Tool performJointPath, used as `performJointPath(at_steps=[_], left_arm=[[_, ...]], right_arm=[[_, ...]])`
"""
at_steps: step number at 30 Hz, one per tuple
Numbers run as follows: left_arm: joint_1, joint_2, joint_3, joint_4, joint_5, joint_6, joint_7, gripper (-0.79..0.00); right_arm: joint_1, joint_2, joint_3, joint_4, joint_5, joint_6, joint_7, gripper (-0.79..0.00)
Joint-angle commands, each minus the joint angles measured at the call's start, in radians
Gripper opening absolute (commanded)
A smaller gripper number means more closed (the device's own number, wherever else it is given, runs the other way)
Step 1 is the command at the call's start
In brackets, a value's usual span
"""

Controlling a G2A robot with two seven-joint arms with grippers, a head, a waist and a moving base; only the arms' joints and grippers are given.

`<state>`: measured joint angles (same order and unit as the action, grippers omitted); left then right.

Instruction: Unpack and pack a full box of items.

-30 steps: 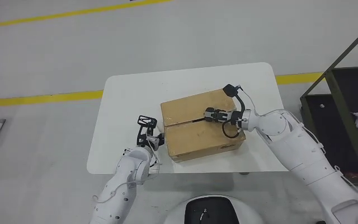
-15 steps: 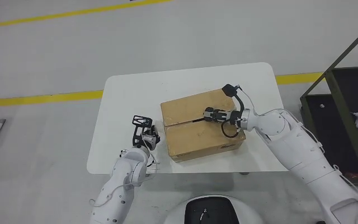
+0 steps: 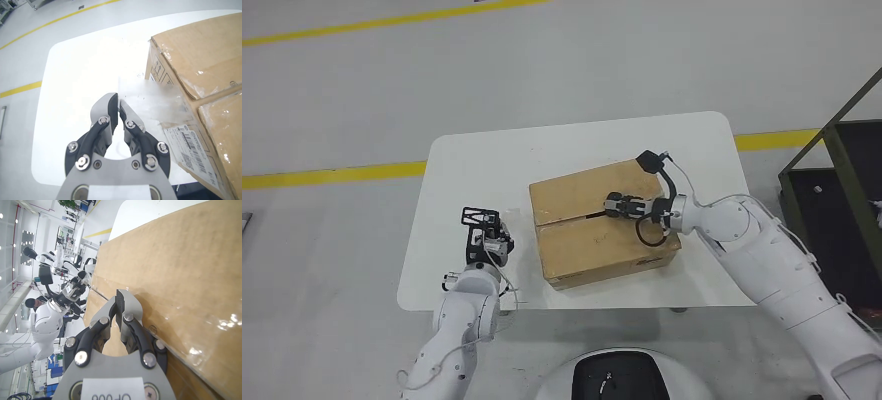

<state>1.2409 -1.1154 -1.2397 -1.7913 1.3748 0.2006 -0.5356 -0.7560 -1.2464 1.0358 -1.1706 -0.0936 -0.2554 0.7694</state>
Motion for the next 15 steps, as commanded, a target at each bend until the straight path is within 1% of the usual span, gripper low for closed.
performJointPath(at_steps=[1,2,3,4,5,6,7,8,9,15], left_arm=[[0.011,-0.001,0.004,-0.026,0.033,0.008,0.001,-0.489],[0.014,-0.002,0.007,-0.038,0.045,0.011,0.001,-0.437],[0.015,-0.004,0.010,-0.047,0.059,0.015,0.000,-0.366],[0.015,-0.005,0.014,-0.056,0.073,0.019,0.002,-0.135],[0.015,-0.007,0.018,-0.062,0.083,0.025,0.002,-0.068],[0.014,-0.009,0.021,-0.069,0.092,0.032,0.002,-0.058],[0.012,-0.011,0.026,-0.076,0.097,0.037,0.002,-0.068],[0.007,-0.013,0.029,-0.079,0.104,0.040,-0.001,-0.052],[-0.001,-0.015,0.033,-0.079,0.116,0.049,0.001,0.000],[-0.053,-0.031,0.070,-0.097,0.168,0.077,0.000,0.000]], right_arm=[[0.002,-0.001,-0.001,0.000,0.000,0.000,0.001,-0.785],[0.002,-0.001,-0.002,-0.001,-0.001,0.000,0.001,-0.785],[0.002,-0.001,-0.002,-0.001,-0.002,0.000,0.000,-0.785],[0.002,-0.001,-0.003,-0.002,-0.002,0.000,0.000,-0.785],[0.002,-0.001,-0.003,-0.002,-0.002,0.000,0.000,-0.785],[0.002,-0.001,-0.002,-0.003,-0.003,0.000,-0.001,-0.785],[0.001,-0.001,-0.002,-0.004,-0.004,0.000,-0.001,-0.785],[0.001,-0.001,-0.002,-0.004,-0.004,0.000,-0.001,-0.785],[0.000,-0.001,-0.001,-0.005,-0.004,0.000,-0.001,-0.785],[-0.014,0.003,0.012,-0.020,-0.006,-0.004,-0.004,-0.785]])
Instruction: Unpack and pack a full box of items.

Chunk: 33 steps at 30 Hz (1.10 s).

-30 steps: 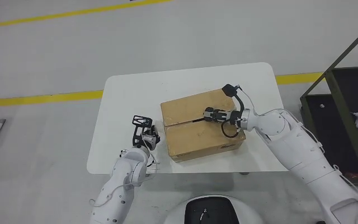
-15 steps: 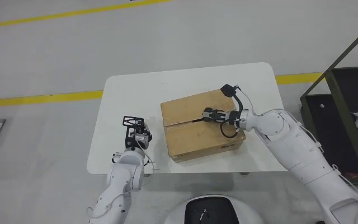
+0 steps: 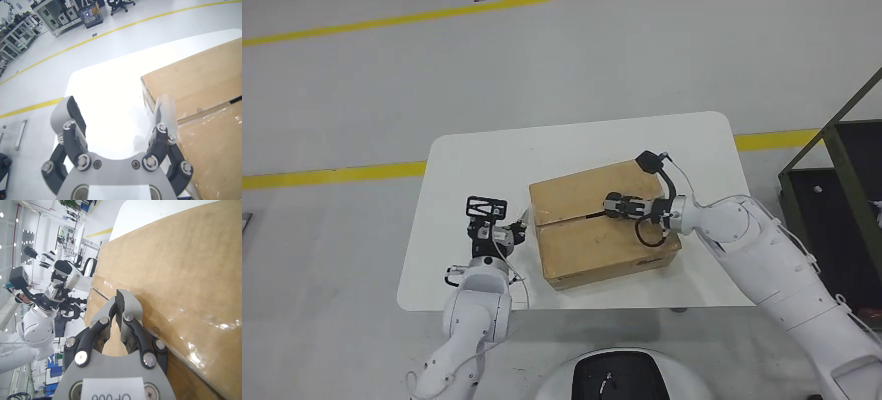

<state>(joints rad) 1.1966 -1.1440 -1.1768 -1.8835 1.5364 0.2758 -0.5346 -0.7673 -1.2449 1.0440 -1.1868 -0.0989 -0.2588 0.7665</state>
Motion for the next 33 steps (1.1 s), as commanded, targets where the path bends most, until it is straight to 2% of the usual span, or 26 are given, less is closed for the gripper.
performJointPath(at_steps=[1,10,24,33], left_arm=[[-0.018,-0.005,0.012,-0.008,0.010,0.001,-0.005,0.000],[-0.112,-0.034,0.075,-0.023,0.045,0.001,-0.025,0.000],[-0.260,-0.101,0.274,0.082,0.122,-0.038,-0.052,0.000],[-0.314,-0.149,0.376,0.101,0.143,-0.055,-0.074,0.000]], right_arm=[[-0.006,0.003,0.008,-0.008,-0.003,-0.001,-0.001,-0.785],[-0.065,0.025,0.081,-0.108,-0.037,0.008,-0.027,-0.785],[-0.285,0.091,0.392,-0.292,-0.005,0.041,-0.076,-0.785],[-0.363,0.107,0.469,-0.349,0.017,0.046,-0.075,-0.785]])
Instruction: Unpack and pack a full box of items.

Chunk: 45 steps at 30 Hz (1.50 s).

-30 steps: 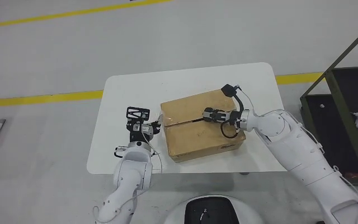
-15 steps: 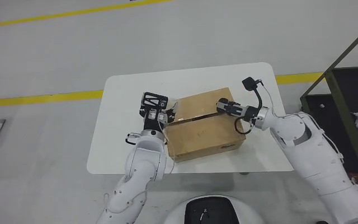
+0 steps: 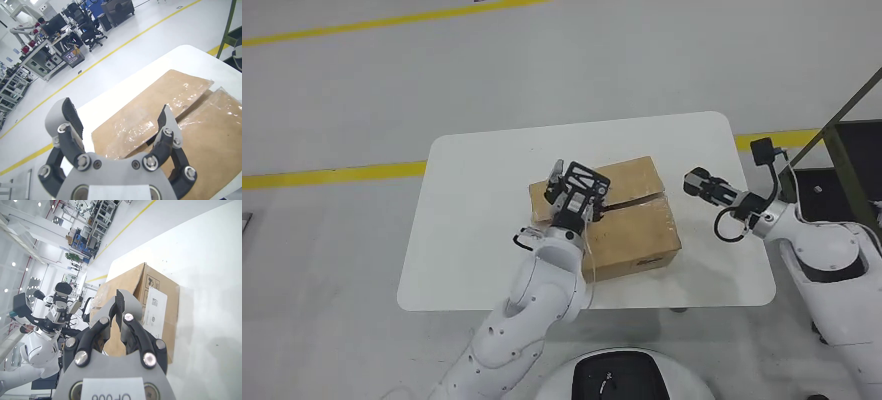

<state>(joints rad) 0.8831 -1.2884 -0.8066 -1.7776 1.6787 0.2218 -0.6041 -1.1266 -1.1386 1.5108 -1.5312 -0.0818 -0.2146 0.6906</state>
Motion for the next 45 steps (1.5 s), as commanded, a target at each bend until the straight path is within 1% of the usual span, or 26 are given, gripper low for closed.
performJointPath(at_steps=[1,3,5,8,9,12,17,20,23,26,28,29,30,31,43,44,45], left_arm=[[-0.001,-0.007,0.007,-0.008,0.005,0.001,-0.012,0.000],[0.005,-0.011,0.001,-0.020,0.010,-0.002,-0.031,0.000],[0.021,-0.011,-0.022,-0.044,0.003,-0.009,-0.060,0.000],[0.065,-0.003,-0.086,-0.084,-0.012,-0.029,-0.098,0.000],[0.086,0.002,-0.113,-0.096,-0.018,-0.037,-0.112,0.000],[0.152,0.015,-0.200,-0.136,-0.035,-0.064,-0.154,0.000],[0.265,0.034,-0.364,-0.185,-0.108,-0.091,-0.228,0.000],[0.329,0.042,-0.447,-0.209,-0.166,-0.113,-0.235,0.000],[0.382,0.049,-0.519,-0.238,-0.211,-0.137,-0.234,0.000],[0.423,0.053,-0.573,-0.261,-0.236,-0.148,-0.222,0.000],[0.440,0.055,-0.598,-0.269,-0.245,-0.158,-0.213,0.000],[0.446,0.056,-0.606,-0.272,-0.248,-0.164,-0.209,0.000],[0.449,0.056,-0.610,-0.273,-0.250,-0.167,-0.207,0.000],[0.449,0.056,-0.610,-0.273,-0.250,-0.167,-0.207,0.000],[0.449,0.056,-0.610,-0.273,-0.250,-0.167,-0.207,0.000],[0.449,0.056,-0.610,-0.273,-0.250,-0.167,-0.207,0.000],[0.449,0.056,-0.610,-0.273,-0.250,-0.167,-0.207,0.000]], right_arm=[[-0.006,0.002,0.005,-0.009,0.001,0.003,0.002,-0.785],[-0.007,0.004,0.007,-0.023,-0.016,0.008,0.003,-0.785],[-0.003,0.006,0.002,-0.042,-0.035,0.009,0.010,-0.751],[0.014,0.009,-0.012,-0.057,-0.075,0.014,0.022,-0.628],[0.023,0.011,-0.020,-0.065,-0.112,0.016,0.028,-0.560],[0.055,0.012,-0.056,-0.089,-0.215,0.026,0.030,-0.511],[0.134,0.009,-0.163,-0.135,-0.446,0.045,0.025,-0.514],[0.182,0.002,-0.251,-0.152,-0.593,0.053,0.008,-0.529],[0.241,-0.008,-0.345,-0.140,-0.731,0.032,-0.020,-0.545],[0.295,-0.022,-0.441,-0.120,-0.860,0.002,-0.060,-0.594],[0.328,-0.031,-0.486,-0.089,-0.911,-0.004,-0.088,-0.637],[0.342,-0.037,-0.505,-0.070,-0.917,-0.008,-0.098,-0.646],[0.357,-0.042,-0.519,-0.051,-0.919,-0.007,-0.103,-0.610],[0.362,-0.043,-0.523,-0.045,-0.920,-0.006,-0.103,-0.443],[0.362,-0.043,-0.523,-0.045,-0.920,-0.006,-0.103,-0.443],[0.360,-0.043,-0.523,-0.048,-0.924,-0.008,-0.111,0.000],[0.350,-0.042,-0.521,-0.050,-0.941,-0.014,-0.136,0.000]])
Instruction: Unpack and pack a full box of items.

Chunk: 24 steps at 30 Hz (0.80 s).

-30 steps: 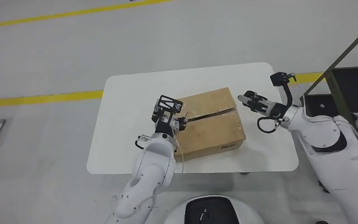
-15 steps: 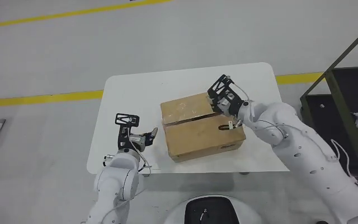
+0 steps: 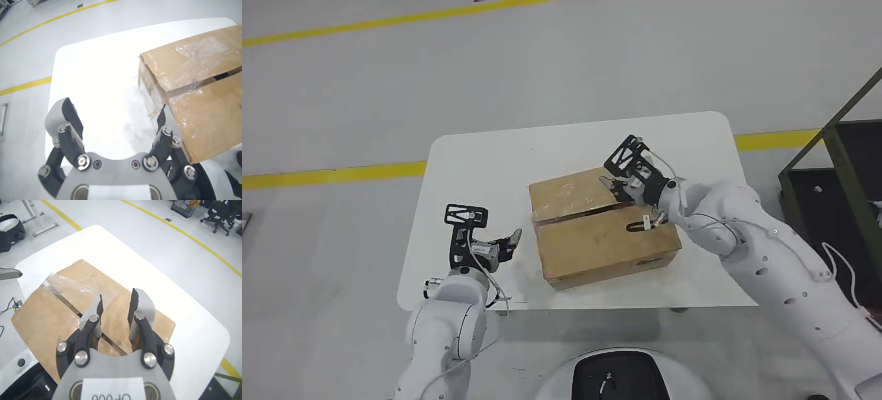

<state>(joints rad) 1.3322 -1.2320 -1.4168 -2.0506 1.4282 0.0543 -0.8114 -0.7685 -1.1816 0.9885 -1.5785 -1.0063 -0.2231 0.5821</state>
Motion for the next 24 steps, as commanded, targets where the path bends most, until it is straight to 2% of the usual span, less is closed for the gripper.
performJointPath(at_steps=[1,6,10,13,16,17,19,23,24], left_arm=[[0.000,0.000,0.000,0.000,0.000,0.000,0.000,0.000],[0.000,0.000,0.000,0.000,0.000,0.000,0.000,0.000],[0.000,0.000,0.000,0.000,0.000,0.000,0.000,0.000],[0.000,0.000,0.000,0.000,0.000,0.000,0.000,0.000],[0.000,0.000,0.000,0.000,0.000,0.000,0.000,0.000],[0.000,0.000,0.000,0.000,0.000,0.000,0.000,0.000],[0.000,0.000,0.000,0.000,0.000,0.000,0.000,0.000],[0.000,0.000,0.000,0.000,0.000,0.000,0.000,0.000],[0.000,0.000,0.000,0.000,0.000,0.000,0.000,0.000]], right_arm=[[-0.017,0.002,0.006,-0.001,-0.023,-0.014,-0.051,0.000],[-0.049,0.010,0.025,-0.002,-0.124,-0.077,-0.180,0.000],[-0.049,0.016,0.013,0.013,-0.255,-0.156,-0.235,0.000],[-0.038,0.013,-0.002,0.043,-0.295,-0.182,-0.267,0.000],[-0.008,0.004,-0.038,0.070,-0.333,-0.196,-0.270,0.000],[0.004,0.000,-0.052,0.079,-0.347,-0.198,-0.269,-0.043],[0.031,-0.011,-0.083,0.104,-0.361,-0.197,-0.257,-0.071],[0.098,-0.037,-0.144,0.162,-0.383,-0.191,-0.226,-0.052],[0.113,-0.045,-0.159,0.176,-0.384,-0.188,-0.219,-0.092]])
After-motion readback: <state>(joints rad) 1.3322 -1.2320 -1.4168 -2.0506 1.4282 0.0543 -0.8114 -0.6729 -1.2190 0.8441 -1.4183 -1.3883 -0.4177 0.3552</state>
